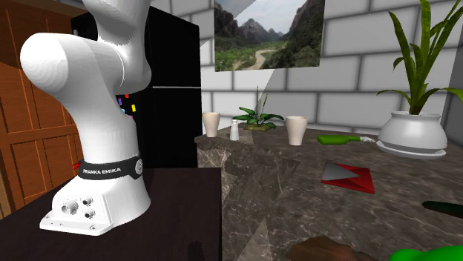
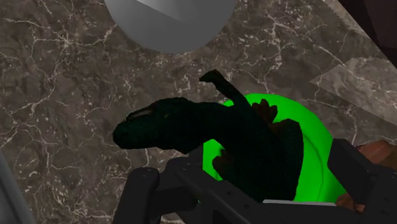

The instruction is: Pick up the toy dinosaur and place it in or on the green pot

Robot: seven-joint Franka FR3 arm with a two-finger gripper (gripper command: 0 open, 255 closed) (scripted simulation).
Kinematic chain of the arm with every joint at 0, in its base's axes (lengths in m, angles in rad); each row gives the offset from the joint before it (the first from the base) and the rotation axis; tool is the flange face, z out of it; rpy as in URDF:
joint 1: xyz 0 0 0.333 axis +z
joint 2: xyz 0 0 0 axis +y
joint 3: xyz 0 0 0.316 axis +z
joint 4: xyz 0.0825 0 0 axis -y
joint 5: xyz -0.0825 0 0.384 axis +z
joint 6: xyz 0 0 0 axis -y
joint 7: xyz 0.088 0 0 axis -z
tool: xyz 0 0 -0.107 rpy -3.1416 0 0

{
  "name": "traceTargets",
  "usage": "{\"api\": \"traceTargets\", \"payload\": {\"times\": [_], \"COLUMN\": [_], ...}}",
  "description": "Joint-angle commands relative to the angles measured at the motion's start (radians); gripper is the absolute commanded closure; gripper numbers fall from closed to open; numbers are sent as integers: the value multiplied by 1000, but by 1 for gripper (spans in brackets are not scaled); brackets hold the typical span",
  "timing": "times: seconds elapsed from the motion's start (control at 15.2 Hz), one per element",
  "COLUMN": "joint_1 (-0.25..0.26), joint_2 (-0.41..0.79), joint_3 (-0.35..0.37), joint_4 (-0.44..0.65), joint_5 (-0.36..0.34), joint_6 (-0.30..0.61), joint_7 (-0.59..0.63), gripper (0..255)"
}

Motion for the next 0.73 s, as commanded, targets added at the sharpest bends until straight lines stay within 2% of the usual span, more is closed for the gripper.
{"api": "traceTargets", "payload": {"times": [0.0, 0.13, 0.4, 0.66], "joint_1": [0, 0, 17, 17], "joint_2": [0, 0, 19, 19], "joint_3": [0, 0, 9, 9], "joint_4": [0, 0, 142, 142], "joint_5": [0, 0, 13, 13], "joint_6": [0, 0, -128, -128], "joint_7": [0, 0, -15, -15], "gripper": [0, 0, 0, 0]}}
